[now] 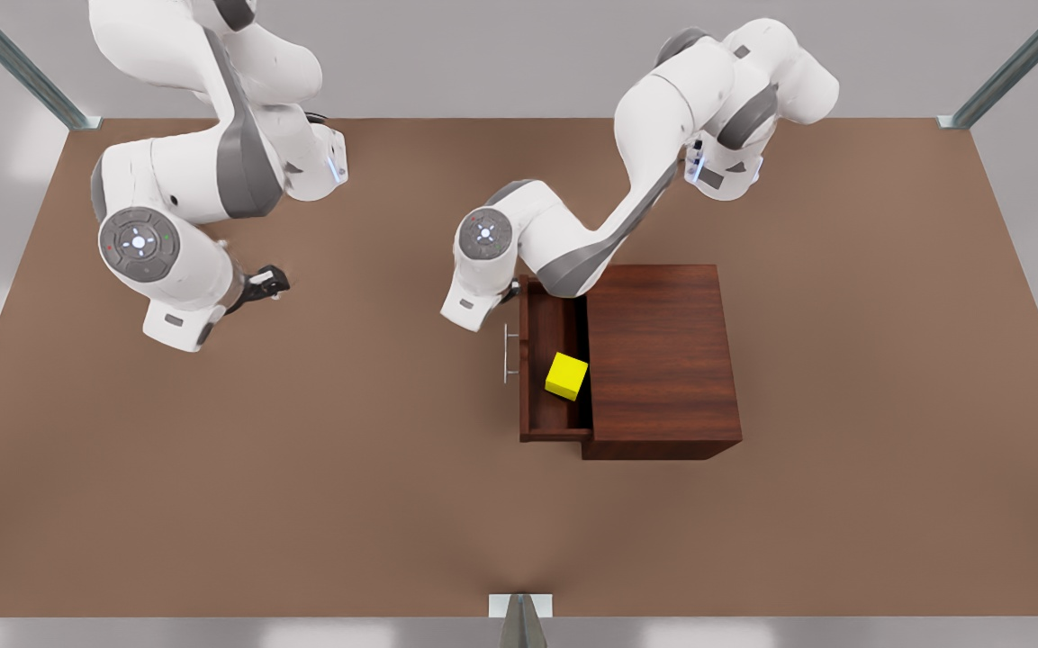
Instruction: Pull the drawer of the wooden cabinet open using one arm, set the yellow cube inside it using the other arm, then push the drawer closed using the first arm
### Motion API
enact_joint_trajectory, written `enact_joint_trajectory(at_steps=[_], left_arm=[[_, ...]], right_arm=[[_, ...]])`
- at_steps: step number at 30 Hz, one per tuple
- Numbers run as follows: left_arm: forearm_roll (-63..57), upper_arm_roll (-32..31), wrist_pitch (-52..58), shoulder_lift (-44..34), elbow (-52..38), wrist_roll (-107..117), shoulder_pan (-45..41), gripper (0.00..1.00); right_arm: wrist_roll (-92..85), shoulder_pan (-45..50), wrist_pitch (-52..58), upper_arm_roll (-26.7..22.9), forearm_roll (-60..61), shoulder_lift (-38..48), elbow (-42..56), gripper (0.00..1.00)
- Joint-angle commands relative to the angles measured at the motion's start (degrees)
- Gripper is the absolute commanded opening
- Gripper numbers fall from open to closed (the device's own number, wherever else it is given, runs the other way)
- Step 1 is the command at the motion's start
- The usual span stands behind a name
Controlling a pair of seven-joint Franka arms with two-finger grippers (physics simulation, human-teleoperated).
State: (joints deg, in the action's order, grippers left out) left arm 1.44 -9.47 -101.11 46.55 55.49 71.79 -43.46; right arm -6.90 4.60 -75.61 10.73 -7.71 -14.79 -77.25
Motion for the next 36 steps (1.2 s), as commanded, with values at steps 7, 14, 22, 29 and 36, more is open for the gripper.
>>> enact_joint_trajectory(at_steps=[7, 14, 22, 29, 36], left_arm=[[-1.53, 0.15, -13.77, 3.54, 1.99, 69.45, -0.22, 0.21], [-2.84, 0.41, -11.13, 5.04, 3.66, 64.62, 1.19, 0.21], [-2.84, 0.33, -3.92, 4.77, 4.80, 59.35, 4.00, 0.21], [-3.20, 0.06, -2.96, 4.42, 4.27, 59.43, 5.84, 0.21], [-2.93, -0.20, -4.71, 4.51, 3.92, 59.43, 6.37, 0.21]], right_arm=[[18.76, -2.05, -4.28, -1.24, -0.20, -0.68, 1.31, 1.00], [19.11, -2.05, -3.57, -1.41, -0.38, -1.12, 0.69, 1.00], [18.94, -2.05, -2.70, -1.41, -0.73, -1.30, 0.61, 1.00], [18.94, -2.05, -2.43, -1.41, -1.34, -2.35, 0.69, 1.00], [18.94, -2.05, -2.34, -1.41, -1.43, -2.53, 0.61, 1.00]])
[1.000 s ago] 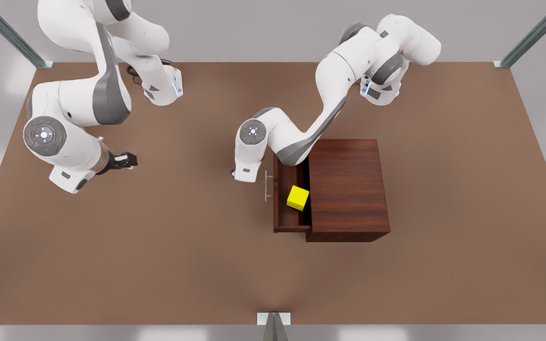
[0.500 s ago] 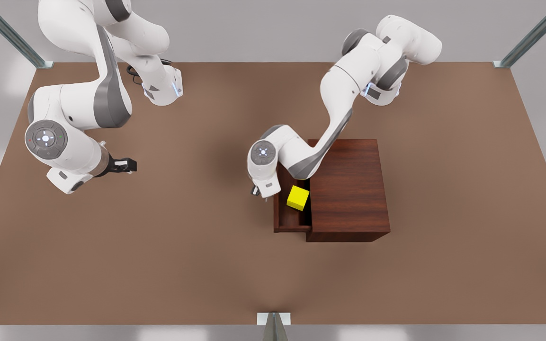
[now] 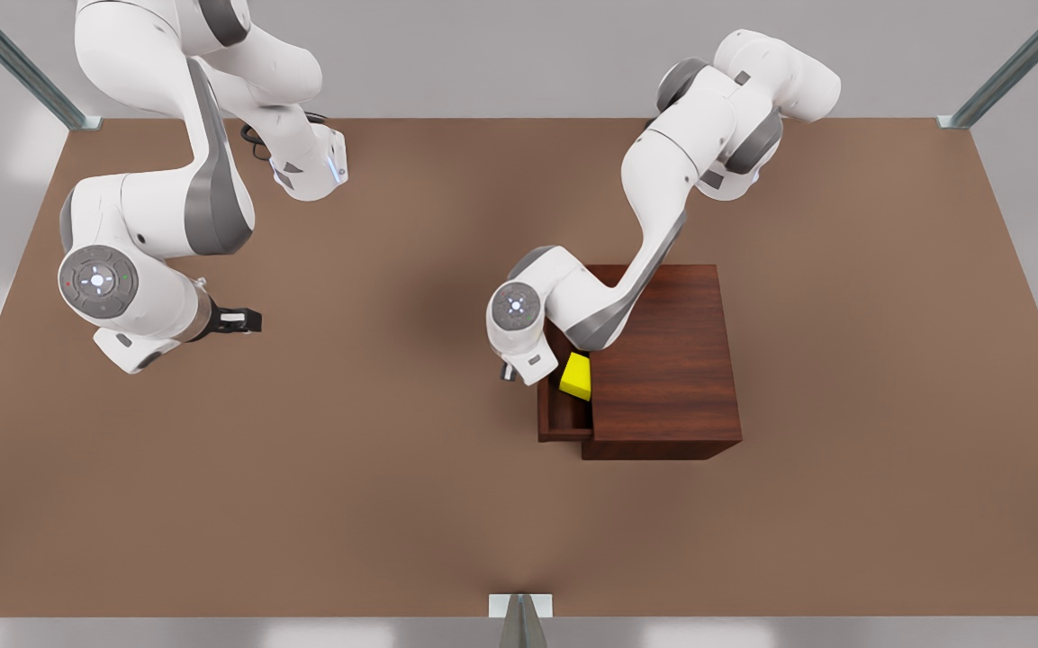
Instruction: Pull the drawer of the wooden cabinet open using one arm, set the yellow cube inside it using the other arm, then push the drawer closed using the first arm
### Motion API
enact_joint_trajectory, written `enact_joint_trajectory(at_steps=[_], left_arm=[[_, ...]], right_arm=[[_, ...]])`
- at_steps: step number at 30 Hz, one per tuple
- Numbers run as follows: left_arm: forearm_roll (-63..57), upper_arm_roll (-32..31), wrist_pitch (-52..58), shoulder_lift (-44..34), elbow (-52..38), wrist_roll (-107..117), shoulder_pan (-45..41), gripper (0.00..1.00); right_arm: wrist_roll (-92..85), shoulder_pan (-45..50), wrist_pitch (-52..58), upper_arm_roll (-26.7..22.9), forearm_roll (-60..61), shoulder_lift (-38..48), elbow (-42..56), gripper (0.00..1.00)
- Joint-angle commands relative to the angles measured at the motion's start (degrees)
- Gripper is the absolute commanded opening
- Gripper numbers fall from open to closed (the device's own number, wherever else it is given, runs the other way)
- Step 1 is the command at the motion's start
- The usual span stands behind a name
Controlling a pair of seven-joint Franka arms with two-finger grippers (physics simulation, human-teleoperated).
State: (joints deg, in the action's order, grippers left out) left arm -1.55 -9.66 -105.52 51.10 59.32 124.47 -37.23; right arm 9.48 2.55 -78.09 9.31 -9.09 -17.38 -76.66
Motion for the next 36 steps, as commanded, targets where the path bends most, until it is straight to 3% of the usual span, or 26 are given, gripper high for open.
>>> enact_joint_trajectory(at_steps=[1, 35, 36], left_arm=[[0.14, -0.01, -0.30, -0.04, 0.09, 6.75, 0.14, 0.21], [-0.56, -0.10, 9.72, -2.68, 1.24, 1.12, 8.31, 0.21], [-0.12, -2.47, 9.98, -2.68, -0.87, 1.48, 8.40, 0.25]], right_arm=[[2.56, 0.00, 0.13, 0.01, -0.05, 0.07, 0.02, 1.00], [3.44, -1.41, -0.92, -0.08, 2.49, -0.20, 3.01, 1.00], [3.53, -2.37, -0.92, -0.08, 4.78, -0.11, 3.63, 1.00]])
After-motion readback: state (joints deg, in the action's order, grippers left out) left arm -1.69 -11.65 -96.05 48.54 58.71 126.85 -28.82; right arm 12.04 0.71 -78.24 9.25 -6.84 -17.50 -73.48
